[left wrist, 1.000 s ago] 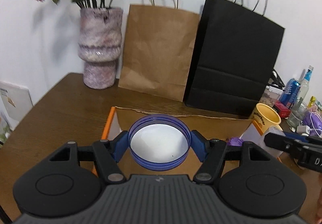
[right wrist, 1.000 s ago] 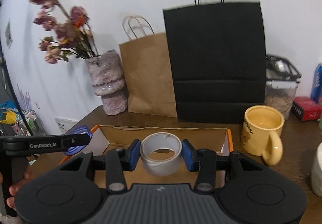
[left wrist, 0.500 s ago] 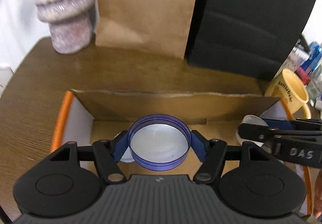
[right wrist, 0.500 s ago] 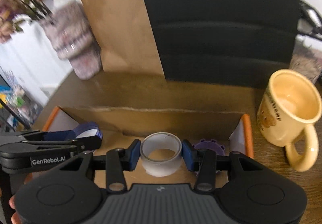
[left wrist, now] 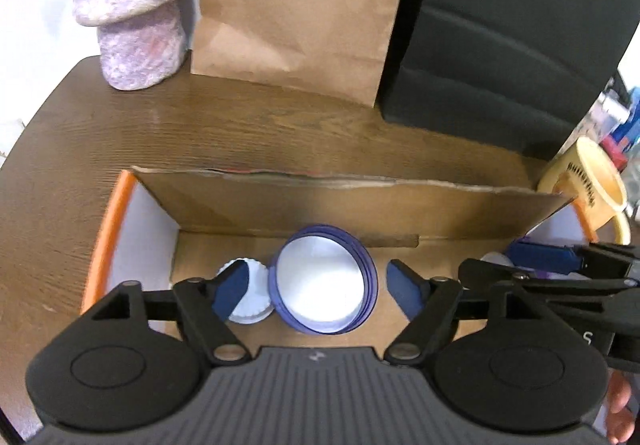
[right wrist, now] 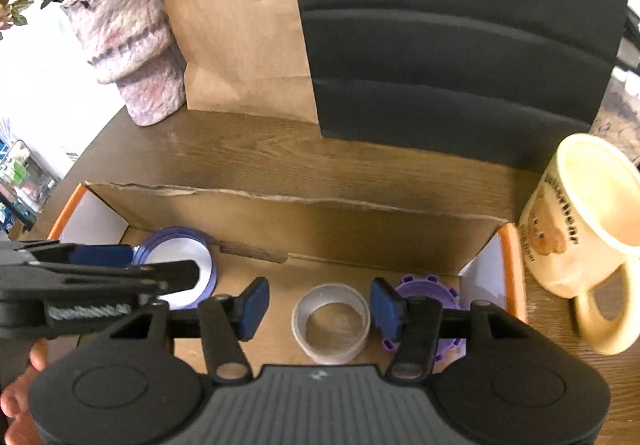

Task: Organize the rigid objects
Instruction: 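Open both tools to release the lid and tape roll in the box, then move both tools back toward the items on the table, then grasp the white spray bottle with the left tool while the right grasps the green bottle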

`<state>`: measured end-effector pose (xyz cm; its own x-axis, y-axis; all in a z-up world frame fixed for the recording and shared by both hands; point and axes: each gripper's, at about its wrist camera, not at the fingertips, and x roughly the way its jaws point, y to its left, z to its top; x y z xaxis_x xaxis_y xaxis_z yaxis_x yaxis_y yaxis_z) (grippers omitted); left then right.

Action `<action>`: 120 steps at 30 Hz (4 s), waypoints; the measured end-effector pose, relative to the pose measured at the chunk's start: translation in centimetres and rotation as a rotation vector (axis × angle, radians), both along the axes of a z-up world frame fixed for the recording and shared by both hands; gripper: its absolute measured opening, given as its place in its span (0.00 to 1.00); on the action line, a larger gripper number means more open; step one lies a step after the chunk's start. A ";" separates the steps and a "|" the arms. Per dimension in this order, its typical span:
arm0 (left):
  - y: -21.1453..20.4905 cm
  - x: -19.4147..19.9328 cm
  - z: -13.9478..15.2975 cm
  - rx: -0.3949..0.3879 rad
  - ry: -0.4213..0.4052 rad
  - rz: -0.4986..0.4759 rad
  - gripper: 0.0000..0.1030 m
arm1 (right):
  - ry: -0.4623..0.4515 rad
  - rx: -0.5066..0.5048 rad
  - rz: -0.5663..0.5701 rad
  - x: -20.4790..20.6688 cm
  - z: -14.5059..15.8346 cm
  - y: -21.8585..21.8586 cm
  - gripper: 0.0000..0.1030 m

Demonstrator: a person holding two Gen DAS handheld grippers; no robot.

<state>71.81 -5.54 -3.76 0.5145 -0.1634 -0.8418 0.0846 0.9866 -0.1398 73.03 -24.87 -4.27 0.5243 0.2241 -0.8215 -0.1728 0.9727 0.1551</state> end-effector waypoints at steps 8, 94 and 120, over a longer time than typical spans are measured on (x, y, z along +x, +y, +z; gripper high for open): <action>1.9 -4.3 4.9 0.028 -0.070 -0.001 0.81 | -0.077 -0.002 0.005 -4.2 5.0 -0.9 0.59; 3.5 -50.4 -0.2 -0.099 -0.520 0.006 0.89 | -0.606 0.015 -0.108 -53.3 -1.9 -3.8 0.74; -4.9 -37.0 -3.9 -0.017 -0.318 -0.050 0.32 | -0.322 -0.034 -0.067 -29.4 -3.6 -7.6 0.42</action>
<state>34.81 -10.40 -7.66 0.7423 -0.2075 -0.6371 0.1749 0.9779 -0.1147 43.66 -32.46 -7.90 0.7709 0.1557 -0.6176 -0.1430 0.9872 0.0704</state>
